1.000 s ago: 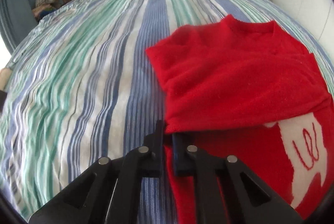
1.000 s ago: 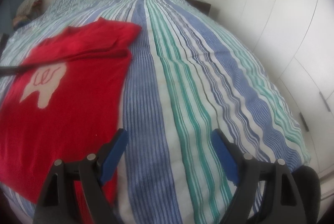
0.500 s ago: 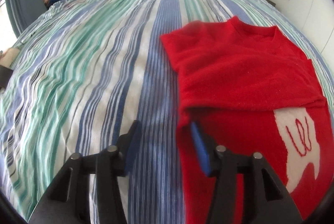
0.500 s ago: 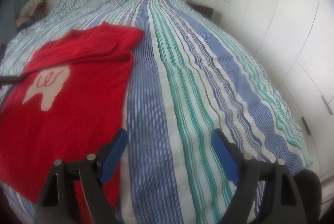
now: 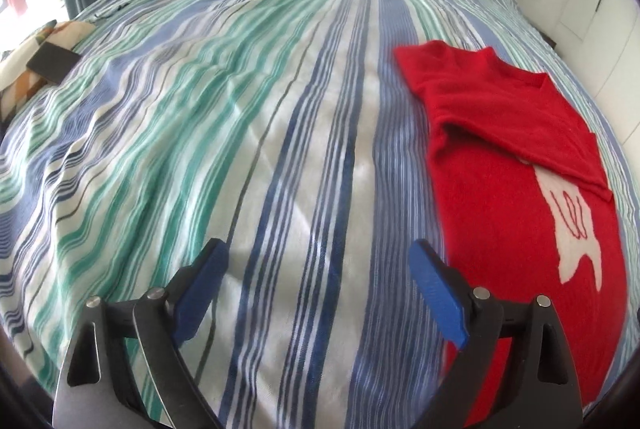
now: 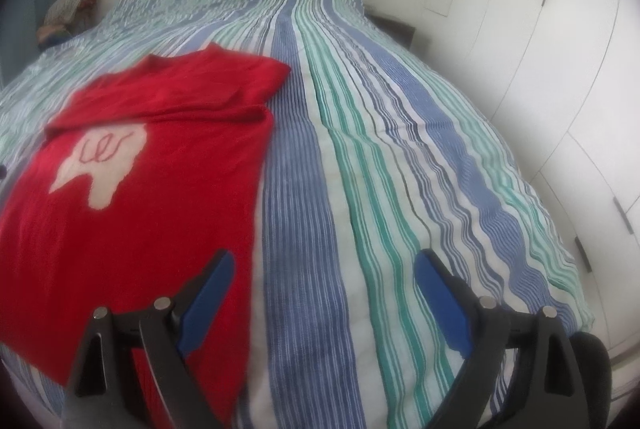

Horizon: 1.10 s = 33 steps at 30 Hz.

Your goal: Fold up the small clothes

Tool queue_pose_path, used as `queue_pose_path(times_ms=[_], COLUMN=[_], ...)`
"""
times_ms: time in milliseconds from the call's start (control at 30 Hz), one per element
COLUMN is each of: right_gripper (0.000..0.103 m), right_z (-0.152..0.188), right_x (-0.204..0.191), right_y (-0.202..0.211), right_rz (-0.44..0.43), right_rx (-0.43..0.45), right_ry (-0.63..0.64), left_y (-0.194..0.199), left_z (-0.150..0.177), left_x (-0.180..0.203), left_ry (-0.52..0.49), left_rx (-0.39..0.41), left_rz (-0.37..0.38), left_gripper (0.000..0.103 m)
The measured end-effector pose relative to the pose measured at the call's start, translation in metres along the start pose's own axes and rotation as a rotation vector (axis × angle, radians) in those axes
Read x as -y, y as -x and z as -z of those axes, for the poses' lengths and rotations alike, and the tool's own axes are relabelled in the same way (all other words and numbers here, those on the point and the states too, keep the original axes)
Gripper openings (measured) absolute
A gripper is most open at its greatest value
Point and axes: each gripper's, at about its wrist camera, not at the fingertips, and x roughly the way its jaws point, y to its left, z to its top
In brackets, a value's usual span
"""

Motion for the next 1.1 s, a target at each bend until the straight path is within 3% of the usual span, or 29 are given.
queue_pose_path(times_ms=[233, 633, 767, 1100], right_gripper=[0.096, 0.096, 0.096, 0.096], right_z=[0.000, -0.001, -0.019, -0.071], right_x=[0.002, 0.007, 0.004, 0.017], right_y=[0.008, 0.002, 0.008, 0.051], right_rz=[0.048, 0.077, 0.114, 0.211], right_rx=[0.027, -0.018, -0.101, -0.033], right_ry=[0.025, -0.002, 0.043, 0.076], left_y=[-0.013, -0.016, -0.017, -0.018], left_z=[0.013, 0.017, 0.017, 0.019], left_x=[-0.004, -0.003, -0.003, 0.001], left_ry=[0.011, -0.009, -0.009, -0.025], left_rx=[-0.014, -0.008, -0.007, -0.001], left_rz=[-0.014, -0.031, -0.031, -0.051], left_gripper=[0.098, 0.102, 0.102, 0.102])
